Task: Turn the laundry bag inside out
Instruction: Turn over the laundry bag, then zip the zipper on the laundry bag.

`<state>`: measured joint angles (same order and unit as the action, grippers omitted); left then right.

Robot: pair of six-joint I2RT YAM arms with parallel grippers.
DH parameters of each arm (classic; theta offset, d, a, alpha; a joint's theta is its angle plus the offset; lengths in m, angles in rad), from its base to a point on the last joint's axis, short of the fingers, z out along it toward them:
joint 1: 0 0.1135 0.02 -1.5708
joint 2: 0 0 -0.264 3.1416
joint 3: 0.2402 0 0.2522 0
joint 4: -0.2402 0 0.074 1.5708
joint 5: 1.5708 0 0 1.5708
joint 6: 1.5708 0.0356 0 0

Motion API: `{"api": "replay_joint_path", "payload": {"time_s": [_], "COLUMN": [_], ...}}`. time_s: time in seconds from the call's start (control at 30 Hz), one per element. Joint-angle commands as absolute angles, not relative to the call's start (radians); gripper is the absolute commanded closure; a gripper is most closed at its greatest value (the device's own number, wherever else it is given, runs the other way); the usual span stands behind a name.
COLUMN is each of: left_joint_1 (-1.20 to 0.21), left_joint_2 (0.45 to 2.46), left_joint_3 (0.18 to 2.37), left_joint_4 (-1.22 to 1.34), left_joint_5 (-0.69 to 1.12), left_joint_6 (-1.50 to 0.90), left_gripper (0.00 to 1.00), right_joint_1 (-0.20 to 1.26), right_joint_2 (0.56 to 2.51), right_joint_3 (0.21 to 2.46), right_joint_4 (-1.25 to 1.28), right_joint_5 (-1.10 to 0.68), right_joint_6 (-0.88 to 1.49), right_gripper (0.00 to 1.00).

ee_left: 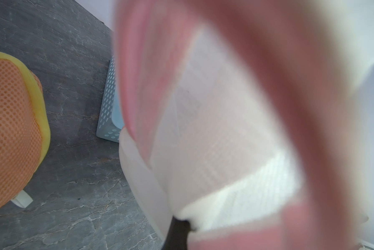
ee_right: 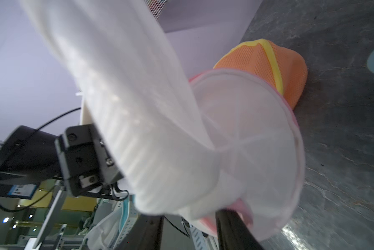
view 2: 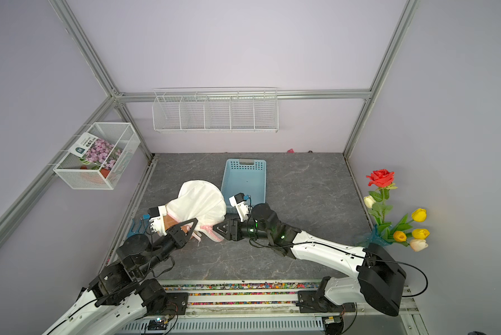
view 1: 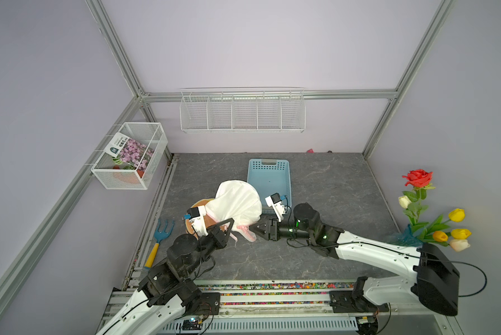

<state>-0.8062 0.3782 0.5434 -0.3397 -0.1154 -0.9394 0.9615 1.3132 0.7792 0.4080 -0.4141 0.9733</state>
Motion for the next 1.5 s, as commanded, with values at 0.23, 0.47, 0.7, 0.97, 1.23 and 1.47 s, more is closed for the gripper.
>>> {"api": "replay_joint_path", "payload": {"time_s": [0.23, 0.47, 0.7, 0.97, 1.23, 1.47], "left_joint_1": [-0.808, -0.807, -0.808, -0.807, -0.808, -0.808], "left_joint_2": [0.355, 0.346, 0.340, 0.341, 0.333, 0.333], "left_joint_3": [0.538, 0.532, 0.524, 0.517, 0.517, 0.517], "left_joint_4": [-0.285, -0.265, -0.262, -0.258, -0.263, -0.264], "left_joint_5": [-0.148, -0.156, -0.156, -0.157, -0.164, -0.161], "left_joint_6": [-0.965, -0.966, -0.973, -0.978, -0.980, -0.980], "left_gripper": [1.00, 1.00, 1.00, 1.00, 1.00, 1.00], "right_joint_1": [0.961, 0.965, 0.979, 0.988, 0.999, 0.999], "right_joint_2": [1.345, 1.366, 1.396, 1.402, 1.426, 1.431], "right_joint_3": [0.766, 0.768, 0.781, 0.794, 0.802, 0.800], "right_joint_4": [0.586, 0.580, 0.631, 0.675, 0.675, 0.659], "right_joint_5": [-0.463, -0.481, -0.497, -0.503, -0.507, -0.487], "right_joint_6": [1.062, 1.064, 1.077, 1.094, 1.101, 1.098], "right_gripper": [0.60, 0.62, 0.63, 0.66, 0.68, 0.81]}}
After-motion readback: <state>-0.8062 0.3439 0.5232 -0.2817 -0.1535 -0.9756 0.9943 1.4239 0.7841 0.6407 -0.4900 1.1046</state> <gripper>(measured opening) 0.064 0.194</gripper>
